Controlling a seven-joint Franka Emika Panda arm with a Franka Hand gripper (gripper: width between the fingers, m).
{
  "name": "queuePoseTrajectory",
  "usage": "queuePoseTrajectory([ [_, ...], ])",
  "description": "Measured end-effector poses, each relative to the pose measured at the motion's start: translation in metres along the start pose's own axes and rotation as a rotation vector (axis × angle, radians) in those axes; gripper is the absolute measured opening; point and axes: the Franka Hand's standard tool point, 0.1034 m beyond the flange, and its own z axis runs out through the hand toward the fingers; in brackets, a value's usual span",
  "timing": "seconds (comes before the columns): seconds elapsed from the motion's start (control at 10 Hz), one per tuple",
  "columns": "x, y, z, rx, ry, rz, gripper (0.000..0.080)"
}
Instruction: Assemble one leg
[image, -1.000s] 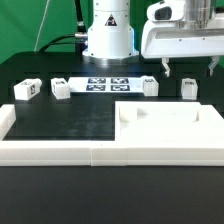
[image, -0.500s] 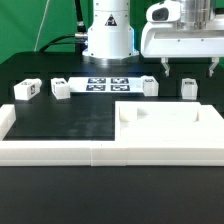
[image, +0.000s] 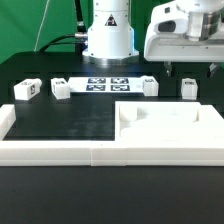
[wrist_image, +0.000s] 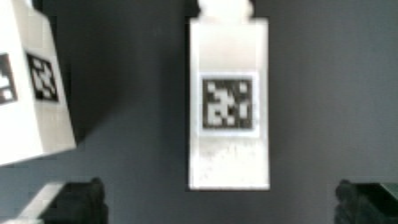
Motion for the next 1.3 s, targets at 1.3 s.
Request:
queuePoseTrajectory([
  [1.3, -0.01, 0.0, 0.05, -0.035, -0.522, 0.001, 0.0649],
])
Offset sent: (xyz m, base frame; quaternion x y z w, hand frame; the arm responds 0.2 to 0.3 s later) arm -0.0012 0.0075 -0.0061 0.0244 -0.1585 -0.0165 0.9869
